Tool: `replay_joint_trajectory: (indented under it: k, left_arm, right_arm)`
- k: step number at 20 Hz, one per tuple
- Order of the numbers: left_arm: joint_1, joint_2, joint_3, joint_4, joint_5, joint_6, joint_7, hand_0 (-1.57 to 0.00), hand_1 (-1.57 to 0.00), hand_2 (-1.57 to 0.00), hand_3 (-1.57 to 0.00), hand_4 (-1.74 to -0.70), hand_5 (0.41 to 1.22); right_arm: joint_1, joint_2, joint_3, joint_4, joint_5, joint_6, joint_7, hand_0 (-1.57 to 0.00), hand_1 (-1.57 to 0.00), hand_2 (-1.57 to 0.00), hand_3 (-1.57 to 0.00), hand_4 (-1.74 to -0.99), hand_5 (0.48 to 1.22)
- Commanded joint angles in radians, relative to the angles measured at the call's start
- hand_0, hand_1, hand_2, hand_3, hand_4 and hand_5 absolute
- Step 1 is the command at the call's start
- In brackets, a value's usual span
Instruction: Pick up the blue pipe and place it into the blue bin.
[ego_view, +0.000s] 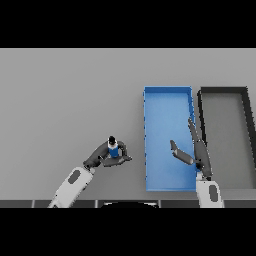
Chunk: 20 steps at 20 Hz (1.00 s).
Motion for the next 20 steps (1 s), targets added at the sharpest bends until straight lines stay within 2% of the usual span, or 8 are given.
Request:
replay_joint_trajectory:
  k: [1,2,4,8,10,11,15,20]
  left_arm:
    - [0.006,0.001,-0.006,-0.004,-0.004,-0.008,-0.011,-0.95,-1.05,-1.12,-1.12,-1.54,1.022]
    - [0.006,-0.007,-0.014,-0.007,-0.014,0.000,-0.012,-1.07,-1.15,-1.21,-1.19,-1.58,1.062]
    - [0.005,-0.008,-0.021,-0.014,-0.030,0.017,-0.018,-1.25,-1.30,-1.34,-1.33,-1.53,1.119]
    - [0.020,-0.024,-0.017,-0.047,-0.064,0.035,-0.060,-1.44,-1.46,-1.48,-1.47,-1.48,1.179]
    - [0.025,-0.030,-0.014,-0.085,-0.072,0.034,-0.075,-1.49,-1.50,-1.51,-1.51,-1.47,1.194]
    - [0.018,-0.043,-0.009,-0.112,-0.069,0.037,-0.074,-1.50,-1.51,-1.52,-1.52,-1.47,1.200]
    - [-0.019,-0.064,0.002,-0.194,-0.054,0.018,-0.011,-1.54,-1.55,-1.55,-1.55,-1.47,1.212]
    - [-0.066,-0.080,0.002,-0.259,-0.050,-0.026,0.055,-1.56,-1.56,-1.56,-1.56,-1.47,1.218]
  right_arm:
    - [-0.003,0.002,-0.002,0.014,-0.007,0.005,-0.007,0.00,0.00,0.00,0.00,-1.227,0.660]
    - [0.001,0.000,-0.002,0.014,-0.013,0.013,-0.016,0.00,0.00,0.00,0.00,-1.233,0.660]
    - [0.008,0.001,0.000,0.000,-0.015,0.014,-0.017,0.00,0.00,0.00,0.00,-1.224,0.651]
    - [-0.004,0.007,0.004,-0.010,-0.023,0.016,0.008,0.00,0.00,0.00,0.00,-1.217,0.631]
    - [-0.006,0.012,-0.001,0.012,-0.025,0.015,0.008,0.00,0.00,0.00,0.00,-1.225,0.630]
    - [-0.002,0.009,-0.001,-0.005,-0.026,0.014,0.007,0.00,0.00,0.00,0.00,-1.229,0.633]
    - [-0.017,-0.007,-0.006,0.012,0.001,0.001,0.019,0.00,0.00,0.00,0.00,-1.204,0.640]
    - [-0.006,-0.013,0.000,0.008,0.015,0.003,0.000,0.00,0.00,0.00,0.00,-1.161,0.644]
